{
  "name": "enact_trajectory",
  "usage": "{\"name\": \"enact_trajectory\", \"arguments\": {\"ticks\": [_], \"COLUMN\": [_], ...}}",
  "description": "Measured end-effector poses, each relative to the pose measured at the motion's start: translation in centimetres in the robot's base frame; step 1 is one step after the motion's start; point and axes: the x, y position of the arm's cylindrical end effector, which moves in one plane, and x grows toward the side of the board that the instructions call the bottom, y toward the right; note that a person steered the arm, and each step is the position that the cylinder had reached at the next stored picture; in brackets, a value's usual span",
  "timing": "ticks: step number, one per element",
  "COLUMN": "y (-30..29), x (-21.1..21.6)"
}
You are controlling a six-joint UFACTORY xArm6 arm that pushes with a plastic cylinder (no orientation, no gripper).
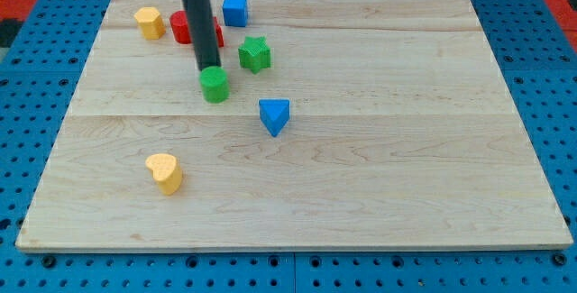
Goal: Place the red star left to the green star
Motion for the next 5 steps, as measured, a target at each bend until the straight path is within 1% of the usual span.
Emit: {"name": "enact_trajectory", "arguments": {"ticks": [1,2,4,5], "y": [-5.8,-9.9,-5.9,-5.6], "x": [0.8,-2.9,-9.4,-12.0]}}
